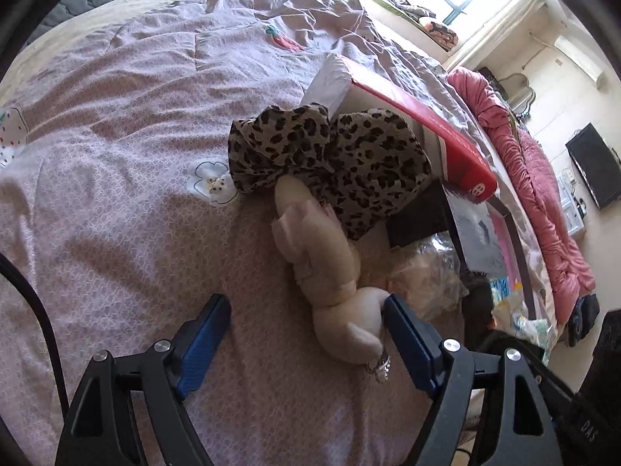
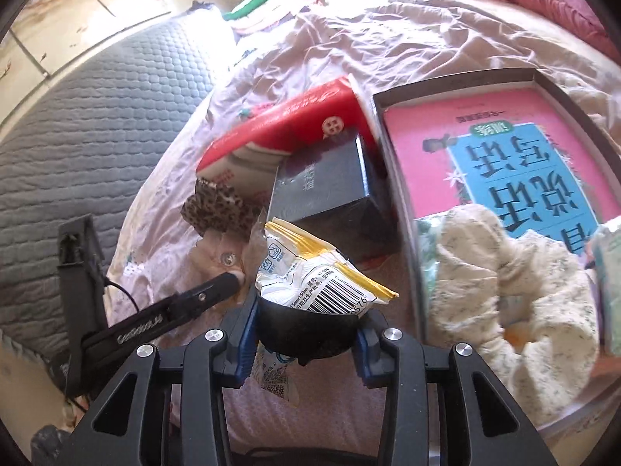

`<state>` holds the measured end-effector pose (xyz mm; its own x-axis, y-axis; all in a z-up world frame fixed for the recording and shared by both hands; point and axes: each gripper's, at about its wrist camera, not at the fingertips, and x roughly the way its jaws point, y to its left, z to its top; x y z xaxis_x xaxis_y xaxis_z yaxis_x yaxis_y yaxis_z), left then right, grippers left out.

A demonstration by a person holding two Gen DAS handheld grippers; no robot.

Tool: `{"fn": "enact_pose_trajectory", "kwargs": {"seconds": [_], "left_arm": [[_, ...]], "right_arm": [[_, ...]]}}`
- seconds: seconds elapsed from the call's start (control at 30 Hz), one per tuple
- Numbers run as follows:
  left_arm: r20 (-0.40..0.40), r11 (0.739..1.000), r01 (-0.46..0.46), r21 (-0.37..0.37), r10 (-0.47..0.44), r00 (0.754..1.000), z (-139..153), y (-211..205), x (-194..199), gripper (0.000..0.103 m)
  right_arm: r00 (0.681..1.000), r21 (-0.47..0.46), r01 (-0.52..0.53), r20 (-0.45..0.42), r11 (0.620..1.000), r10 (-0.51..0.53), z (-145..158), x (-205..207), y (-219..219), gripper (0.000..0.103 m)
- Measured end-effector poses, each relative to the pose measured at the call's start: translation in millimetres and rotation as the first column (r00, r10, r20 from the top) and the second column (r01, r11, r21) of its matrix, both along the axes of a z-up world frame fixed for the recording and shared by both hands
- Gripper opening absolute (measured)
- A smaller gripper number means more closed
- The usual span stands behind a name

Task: Organize soft objects
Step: 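Grasp the pink plush bunny with the left tool while the right tool grasps the yellow snack packet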

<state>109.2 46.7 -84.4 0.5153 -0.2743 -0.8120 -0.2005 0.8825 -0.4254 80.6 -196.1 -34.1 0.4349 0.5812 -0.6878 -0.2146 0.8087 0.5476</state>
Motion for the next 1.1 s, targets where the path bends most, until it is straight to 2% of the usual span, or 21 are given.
{"fn": "enact_pose_trajectory", "kwargs": {"seconds": [0.03, 0.1, 0.13, 0.17, 0.23, 0.53, 0.73, 1.1], "left_arm": [[-0.003, 1.0, -0.005, -0.007, 0.005, 1.0, -1, 0, 1, 0.078], [-0.002, 1.0, 0.003, -0.016, -0.003, 1.0, -3, -1, 2, 0.059], [0.006, 0.999, 0.021, -0.044, -0.02, 1.0, -3, -1, 3, 0.038], [0.014, 0.997, 0.034, -0.063, -0.034, 0.999, -3, -2, 3, 0.035], [0.043, 0.998, 0.058, -0.027, -0.057, 0.997, 1, -8, 0, 0.033], [0.114, 0.997, 0.079, 0.021, -0.08, 0.99, 29, -15, -34, 0.032], [0.169, 0.993, 0.057, 0.106, -0.074, 0.983, 59, -21, -49, 0.032], [0.229, 0.983, 0.094, 0.157, -0.129, 0.965, 97, -52, -68, 0.032]], "right_arm": [[1.0, -0.004, 0.001, 0.004, 1.0, -0.001, 0, -2, 0, 0.041], [1.0, -0.006, -0.001, 0.012, 1.0, 0.001, 0, -4, 2, 0.041], [1.0, -0.001, -0.001, 0.013, 1.0, 0.001, 0, -3, 3, 0.041], [1.0, 0.001, 0.0, 0.016, 1.0, 0.0, 1, -4, 2, 0.041], [1.0, -0.004, -0.003, 0.026, 1.0, 0.003, 2, -3, 4, 0.041], [0.998, 0.012, -0.01, 0.055, 1.0, 0.009, 8, -7, 6, 0.041], [0.997, 0.027, -0.006, 0.072, 1.0, 0.004, 14, -12, 2, 0.041], [0.991, 0.083, 0.034, 0.129, 0.996, -0.044, 38, -23, -24, 0.041]]}}
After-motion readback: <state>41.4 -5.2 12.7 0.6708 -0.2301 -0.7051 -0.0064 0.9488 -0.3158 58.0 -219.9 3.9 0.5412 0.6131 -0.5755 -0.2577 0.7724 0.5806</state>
